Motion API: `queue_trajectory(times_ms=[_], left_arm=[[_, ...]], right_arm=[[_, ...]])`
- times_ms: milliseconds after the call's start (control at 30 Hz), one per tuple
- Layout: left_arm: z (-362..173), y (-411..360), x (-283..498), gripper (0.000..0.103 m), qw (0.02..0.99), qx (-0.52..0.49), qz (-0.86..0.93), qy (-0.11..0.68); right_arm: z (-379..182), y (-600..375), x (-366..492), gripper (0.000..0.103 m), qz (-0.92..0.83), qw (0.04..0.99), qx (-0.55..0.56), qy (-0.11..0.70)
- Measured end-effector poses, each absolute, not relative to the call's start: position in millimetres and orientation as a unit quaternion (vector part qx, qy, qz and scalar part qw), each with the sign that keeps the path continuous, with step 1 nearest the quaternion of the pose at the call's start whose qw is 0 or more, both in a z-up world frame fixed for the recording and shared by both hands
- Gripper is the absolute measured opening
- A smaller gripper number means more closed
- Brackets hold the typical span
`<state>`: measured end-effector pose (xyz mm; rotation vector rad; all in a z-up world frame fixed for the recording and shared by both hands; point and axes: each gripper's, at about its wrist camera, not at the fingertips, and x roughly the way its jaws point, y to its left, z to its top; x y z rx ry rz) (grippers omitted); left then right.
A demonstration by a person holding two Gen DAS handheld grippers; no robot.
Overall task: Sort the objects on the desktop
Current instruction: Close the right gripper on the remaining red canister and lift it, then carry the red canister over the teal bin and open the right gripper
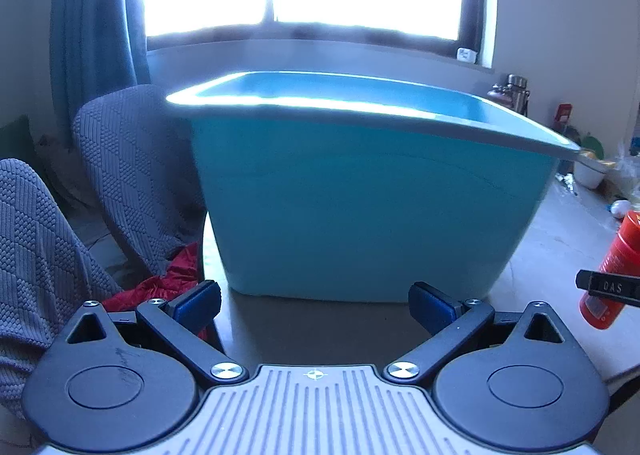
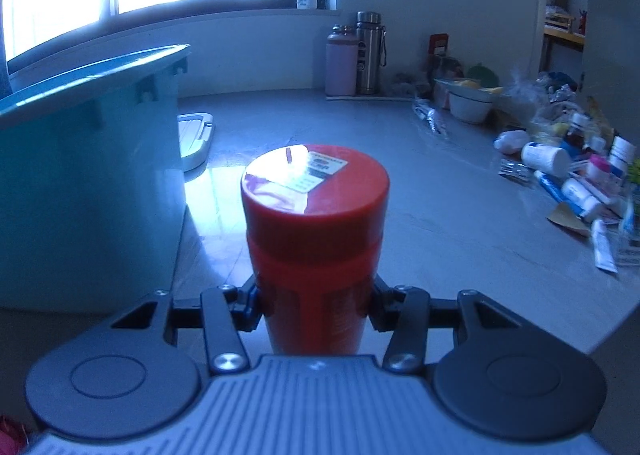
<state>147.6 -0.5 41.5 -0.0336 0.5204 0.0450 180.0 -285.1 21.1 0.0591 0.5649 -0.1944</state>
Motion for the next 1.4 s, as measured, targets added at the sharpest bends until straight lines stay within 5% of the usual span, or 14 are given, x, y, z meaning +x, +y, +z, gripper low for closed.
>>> queue_trajectory(times_ms=[733,1400], left_arm=[[68,59,88,0.102,0.972,-0.003,0.013,0.234],[82,116,107,0.101,0.965,-0.031,0.083,0.246]], right_arm=[[78,-210,90,0.049,-0.081,0.973,0.010,0.214],[159,-140,143,0.049,0.027,0.990,-0.038,0.133]])
